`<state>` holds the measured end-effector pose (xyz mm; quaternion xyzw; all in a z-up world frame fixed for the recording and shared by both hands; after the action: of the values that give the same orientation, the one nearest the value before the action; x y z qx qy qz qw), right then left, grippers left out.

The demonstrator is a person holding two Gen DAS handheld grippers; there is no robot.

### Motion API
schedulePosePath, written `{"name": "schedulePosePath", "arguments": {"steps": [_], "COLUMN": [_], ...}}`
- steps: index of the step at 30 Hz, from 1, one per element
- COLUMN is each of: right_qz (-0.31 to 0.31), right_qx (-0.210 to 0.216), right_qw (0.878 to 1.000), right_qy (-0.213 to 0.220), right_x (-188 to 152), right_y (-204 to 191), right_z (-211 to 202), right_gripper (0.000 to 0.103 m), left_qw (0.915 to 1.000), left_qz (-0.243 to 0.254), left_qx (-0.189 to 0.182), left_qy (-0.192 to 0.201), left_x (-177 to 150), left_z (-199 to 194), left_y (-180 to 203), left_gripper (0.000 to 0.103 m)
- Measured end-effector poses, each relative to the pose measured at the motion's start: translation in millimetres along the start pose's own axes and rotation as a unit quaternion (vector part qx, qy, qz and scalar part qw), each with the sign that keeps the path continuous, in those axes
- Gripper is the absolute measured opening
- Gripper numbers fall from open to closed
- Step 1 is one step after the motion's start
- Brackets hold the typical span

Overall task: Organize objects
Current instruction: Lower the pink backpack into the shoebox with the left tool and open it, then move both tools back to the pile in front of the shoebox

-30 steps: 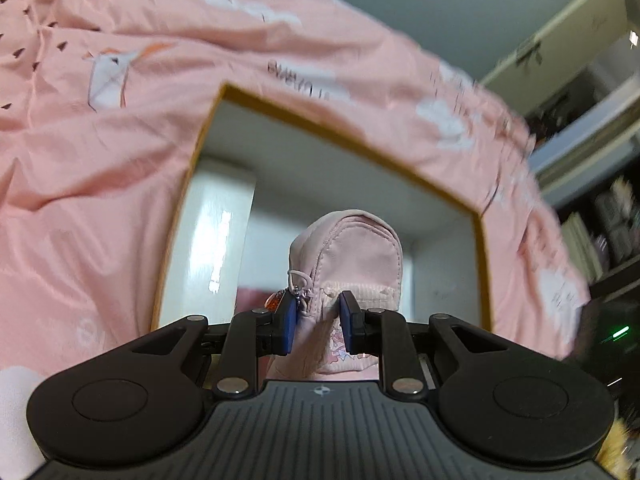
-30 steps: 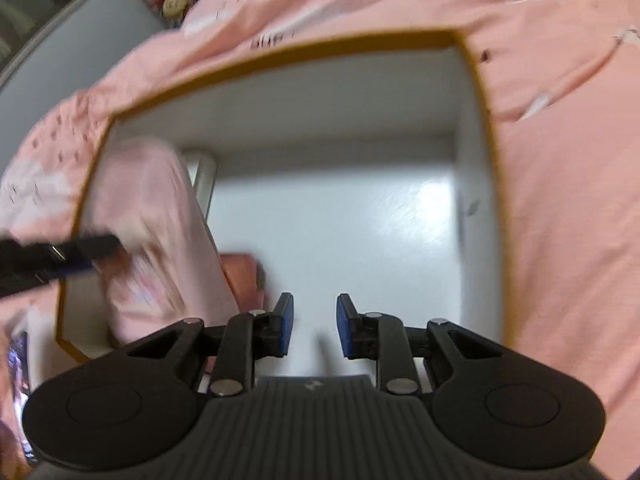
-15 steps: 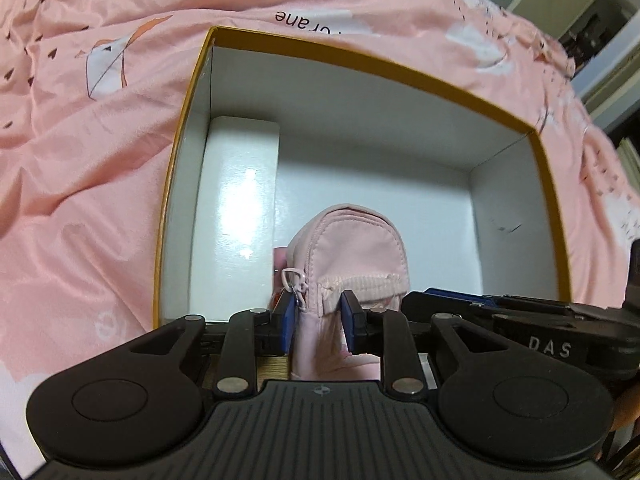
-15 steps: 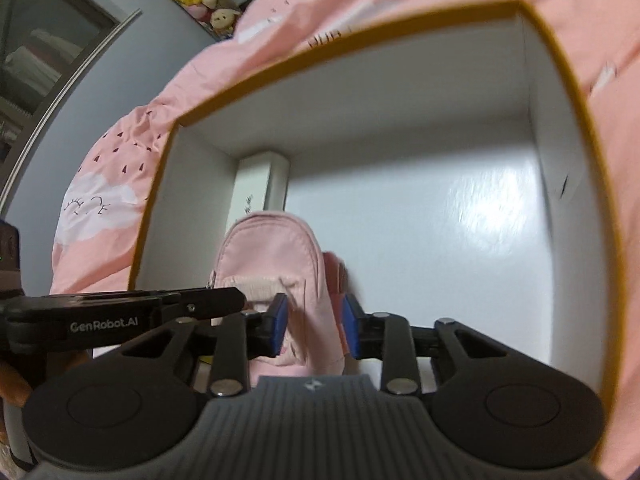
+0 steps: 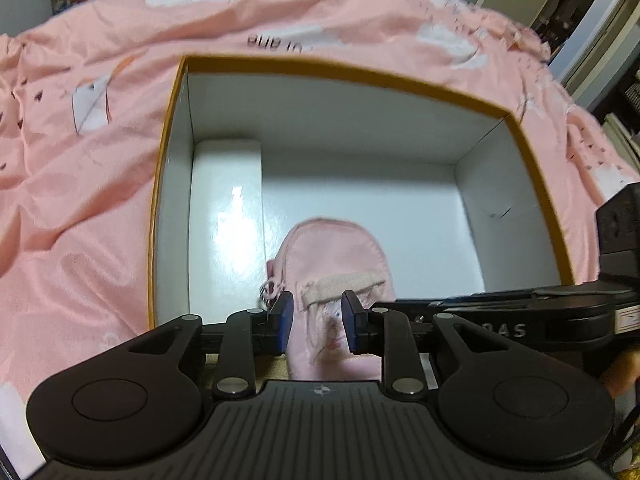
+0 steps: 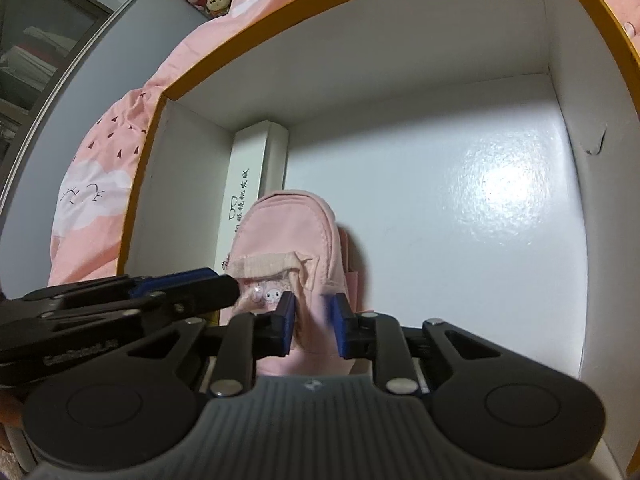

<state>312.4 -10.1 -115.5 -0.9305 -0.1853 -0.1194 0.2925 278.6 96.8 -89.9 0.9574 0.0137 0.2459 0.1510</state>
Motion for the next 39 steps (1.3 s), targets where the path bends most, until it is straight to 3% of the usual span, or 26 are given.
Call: {"name": "schedulePosePath", "arguments": {"steps": [4, 8, 11, 14, 17, 22, 26, 29, 30, 34, 39], "right_qz": [-0.024, -0.065, -0.102, -0.132, -0.153, -0.146, -0.143, -0.139, -0.139, -0.141, -0.138], "right_qx": [-0.01, -0.016, -0.025, -0.033, -0.044, -0.072, -0.114, -0.128, -0.134, -0.151, -0.141], "right_qw": [1.0, 0.996, 0.99, 0.982, 0.976, 0.982, 0.982, 0.981, 0.981, 0.977, 0.98], "right_qy": [0.014, 0.057, 0.095, 0.128, 0.146, 0.093, 0.053, 0.038, 0.029, 0.044, 0.034], "right_x": [-2.0, -6.5, -18.3, -36.4, -57.9, -93.1, -110.2, -117.0, -118.7, -123.4, -124.6], "right_y": [-3.7, -16.2, -26.8, -33.1, -34.2, -16.7, 1.3, 8.2, 10.3, 13.7, 16.2], "right_z": [-12.8, -43.2, -72.6, -101.6, -123.0, -113.3, -92.2, -83.2, -79.4, -77.2, -73.2], "right_gripper": [0.026, 0.037, 0.038, 0.047, 0.047, 0.047, 0.047, 0.06, 0.06, 0.063, 0.063], "left_qw": [0.999, 0.9954, 0.9918, 0.9892, 0.9893, 0.9936, 0.9929, 0.9911, 0.9907, 0.9891, 0.9904], "left_qz": [0.008, 0.016, 0.018, 0.008, -0.001, -0.006, 0.023, 0.035, 0.035, 0.035, 0.018], "left_qx": [-0.003, -0.012, -0.02, -0.033, -0.037, -0.018, 0.029, 0.054, 0.059, 0.077, 0.077], "left_qy": [0.045, 0.094, 0.125, 0.143, 0.141, 0.112, 0.113, 0.117, 0.117, 0.121, 0.113], "left_x": [1.7, -5.3, -17.6, -33.9, -53.1, -79.7, -97.2, -106.0, -108.7, -114.7, -117.3], "left_z": [-20.6, -54.0, -76.3, -90.5, -92.9, -74.5, -60.8, -54.6, -53.9, -54.4, -52.3], "left_y": [10.4, 25.4, 36.6, 44.8, 49.0, 49.1, 50.1, 50.4, 50.1, 46.4, 39.8], "left_gripper": [0.033, 0.039, 0.043, 0.05, 0.053, 0.053, 0.054, 0.054, 0.054, 0.055, 0.056]}}
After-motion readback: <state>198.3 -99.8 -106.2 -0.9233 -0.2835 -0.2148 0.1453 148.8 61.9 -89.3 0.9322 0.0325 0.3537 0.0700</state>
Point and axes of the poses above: each gripper's, at about its wrist camera, not at the fingertips, and z roughly the way its jaws point, y to its right, x to its top, the point moved 6 cm from there along z, roughly the way its jaws point, and after that the axes turned 5 degrees about -x, right-handed, at the moved point
